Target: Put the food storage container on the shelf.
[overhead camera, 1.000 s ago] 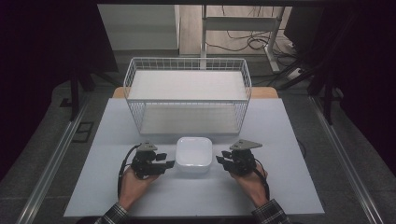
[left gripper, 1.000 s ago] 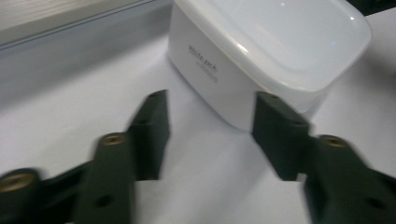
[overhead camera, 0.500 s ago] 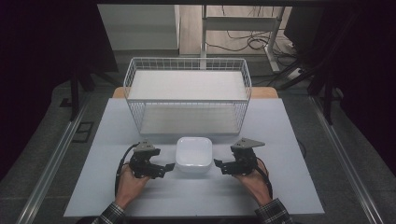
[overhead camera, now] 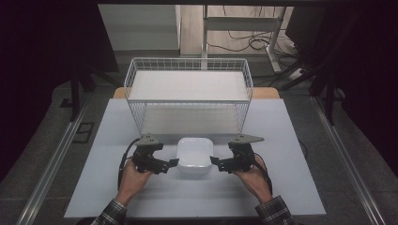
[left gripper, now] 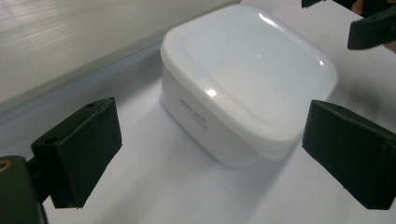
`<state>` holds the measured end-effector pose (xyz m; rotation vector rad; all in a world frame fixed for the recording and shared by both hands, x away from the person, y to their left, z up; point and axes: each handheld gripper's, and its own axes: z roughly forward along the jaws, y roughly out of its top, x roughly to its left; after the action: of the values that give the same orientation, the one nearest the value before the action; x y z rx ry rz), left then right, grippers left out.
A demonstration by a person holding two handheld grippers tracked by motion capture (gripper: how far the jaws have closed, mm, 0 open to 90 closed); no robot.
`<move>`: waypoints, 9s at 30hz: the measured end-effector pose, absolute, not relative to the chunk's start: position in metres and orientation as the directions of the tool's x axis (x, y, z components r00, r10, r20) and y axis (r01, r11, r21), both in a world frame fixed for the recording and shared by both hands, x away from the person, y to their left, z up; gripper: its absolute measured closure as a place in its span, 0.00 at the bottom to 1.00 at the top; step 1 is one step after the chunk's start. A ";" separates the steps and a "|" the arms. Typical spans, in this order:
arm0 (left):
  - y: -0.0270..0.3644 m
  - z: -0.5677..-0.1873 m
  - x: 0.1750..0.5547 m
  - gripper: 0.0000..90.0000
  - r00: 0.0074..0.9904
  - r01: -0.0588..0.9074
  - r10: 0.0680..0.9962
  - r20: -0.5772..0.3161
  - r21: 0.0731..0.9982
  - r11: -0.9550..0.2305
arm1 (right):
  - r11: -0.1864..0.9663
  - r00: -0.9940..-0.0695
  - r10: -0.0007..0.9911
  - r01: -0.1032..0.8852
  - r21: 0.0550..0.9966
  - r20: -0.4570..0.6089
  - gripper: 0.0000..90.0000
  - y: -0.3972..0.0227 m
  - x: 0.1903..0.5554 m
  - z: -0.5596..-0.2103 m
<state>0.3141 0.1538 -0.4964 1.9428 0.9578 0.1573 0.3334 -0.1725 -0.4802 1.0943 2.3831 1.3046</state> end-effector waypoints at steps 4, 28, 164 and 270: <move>0.148 -0.494 0.324 0.06 0.693 0.571 0.661 -0.288 0.779 -0.260 | 0.353 -0.694 0.703 0.533 0.769 0.158 0.02 -0.164 0.338 -0.479; 0.147 -0.511 0.334 0.55 0.635 0.711 0.578 -0.512 0.681 -0.178 | 0.282 -0.600 0.680 0.745 0.605 0.421 0.53 -0.158 0.357 -0.485; 0.168 -0.317 0.447 0.18 0.534 0.470 0.811 -0.239 0.881 -0.049 | 0.180 -0.612 0.775 0.450 0.875 0.155 0.19 -0.115 0.474 -0.302; 0.147 -0.466 0.306 0.07 0.736 0.469 0.652 -0.183 0.832 -0.296 | 0.438 -0.770 0.637 0.323 0.839 -0.036 0.00 -0.156 0.336 -0.427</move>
<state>0.3062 0.1466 -0.4657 1.9518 0.8563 0.2332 0.3361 -0.1559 -0.4266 0.8194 2.3479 1.2571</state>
